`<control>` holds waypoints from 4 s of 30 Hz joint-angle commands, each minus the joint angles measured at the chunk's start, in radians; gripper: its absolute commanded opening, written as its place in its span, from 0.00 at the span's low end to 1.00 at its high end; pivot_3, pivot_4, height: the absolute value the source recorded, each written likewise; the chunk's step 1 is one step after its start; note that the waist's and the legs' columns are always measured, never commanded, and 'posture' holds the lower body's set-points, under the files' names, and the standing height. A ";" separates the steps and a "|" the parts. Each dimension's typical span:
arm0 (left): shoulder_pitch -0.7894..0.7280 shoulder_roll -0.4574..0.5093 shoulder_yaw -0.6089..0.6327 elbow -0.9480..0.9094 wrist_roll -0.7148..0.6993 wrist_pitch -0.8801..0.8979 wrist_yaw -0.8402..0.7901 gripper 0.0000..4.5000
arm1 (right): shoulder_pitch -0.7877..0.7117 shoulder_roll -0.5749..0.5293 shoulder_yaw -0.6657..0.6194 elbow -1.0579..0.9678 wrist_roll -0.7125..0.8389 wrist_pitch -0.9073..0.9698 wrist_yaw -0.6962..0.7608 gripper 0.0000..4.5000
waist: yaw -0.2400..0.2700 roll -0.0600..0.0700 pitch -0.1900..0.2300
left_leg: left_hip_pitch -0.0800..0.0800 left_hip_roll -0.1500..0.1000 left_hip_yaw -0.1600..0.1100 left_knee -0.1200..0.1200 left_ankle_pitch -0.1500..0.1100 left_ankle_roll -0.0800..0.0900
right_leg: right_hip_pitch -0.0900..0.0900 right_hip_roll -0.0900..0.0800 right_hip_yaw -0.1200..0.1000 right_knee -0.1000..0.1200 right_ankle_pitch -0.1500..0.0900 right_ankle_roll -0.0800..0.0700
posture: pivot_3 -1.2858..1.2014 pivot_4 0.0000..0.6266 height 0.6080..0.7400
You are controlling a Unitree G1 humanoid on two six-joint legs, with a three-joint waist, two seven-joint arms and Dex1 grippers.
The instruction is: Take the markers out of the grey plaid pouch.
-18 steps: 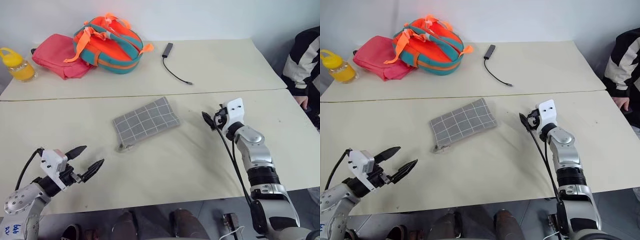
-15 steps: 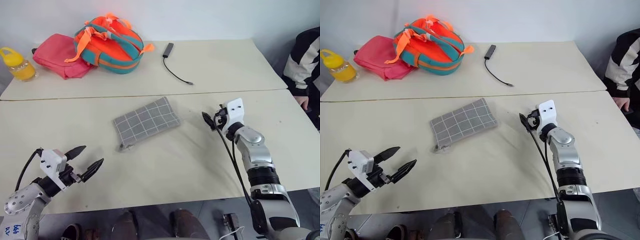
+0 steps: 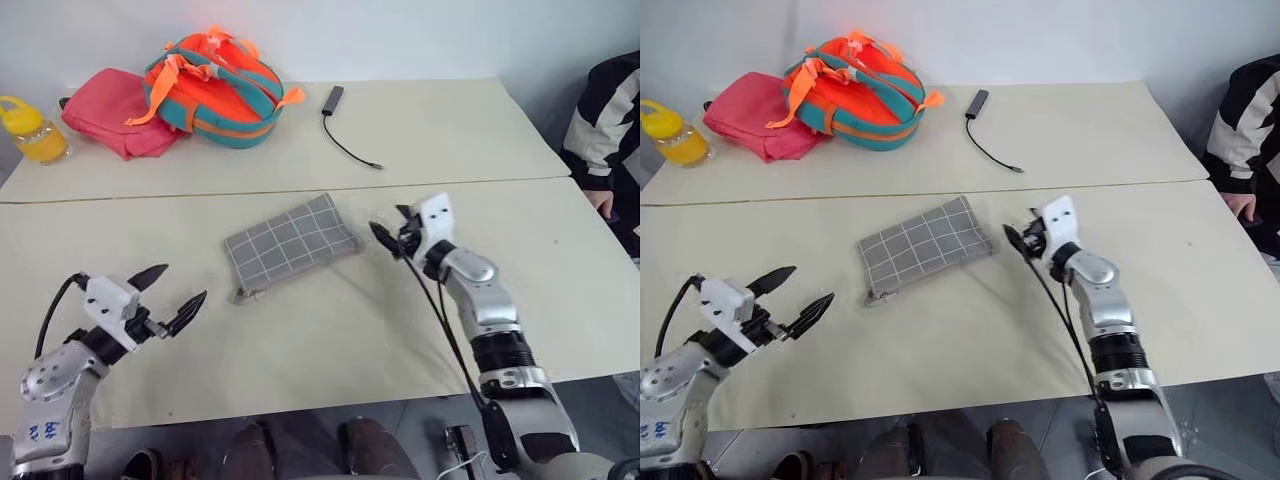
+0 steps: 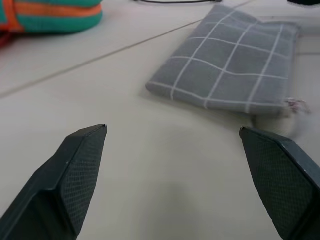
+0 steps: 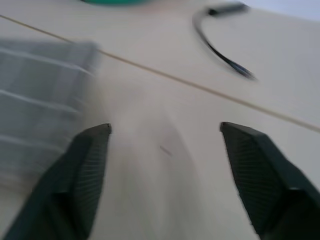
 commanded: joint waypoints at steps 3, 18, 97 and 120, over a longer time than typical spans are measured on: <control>-0.099 0.045 -0.049 0.130 0.150 -0.186 0.027 1.00 | -0.045 0.067 0.072 0.036 -0.059 -0.062 -0.025 0.34 | 0.001 0.000 0.000 | 0.000 0.001 0.000 0.000 0.000 -0.001 | -0.002 0.001 0.000 0.001 0.000 0.000 | 0.52 0.24 1.00; -0.370 0.129 -0.298 0.477 0.550 -0.664 0.158 1.00 | -0.067 0.068 0.201 0.198 -0.246 -0.139 -0.047 0.06 | 0.009 0.000 -0.001 | 0.003 0.003 0.013 0.002 0.000 -0.002 | -0.007 0.002 0.007 0.013 0.000 0.000 | 0.52 0.24 1.00; -0.429 -0.022 -0.502 0.098 0.643 -0.261 0.203 0.00 | 0.185 0.170 0.220 -0.469 0.261 0.535 0.096 0.30 | 0.010 0.000 -0.001 | 0.000 0.005 0.024 0.001 -0.003 -0.002 | -0.017 0.004 0.018 0.012 0.000 0.001 | 0.52 0.24 1.00; -0.267 0.092 -0.303 0.056 0.387 -0.288 0.137 0.00 | 0.131 -0.075 0.100 -0.368 0.216 0.447 0.169 0.01 | 0.008 0.000 -0.001 | 0.000 0.005 0.024 0.002 -0.003 -0.002 | -0.017 0.004 0.018 0.012 0.000 0.001 | 0.52 0.24 1.00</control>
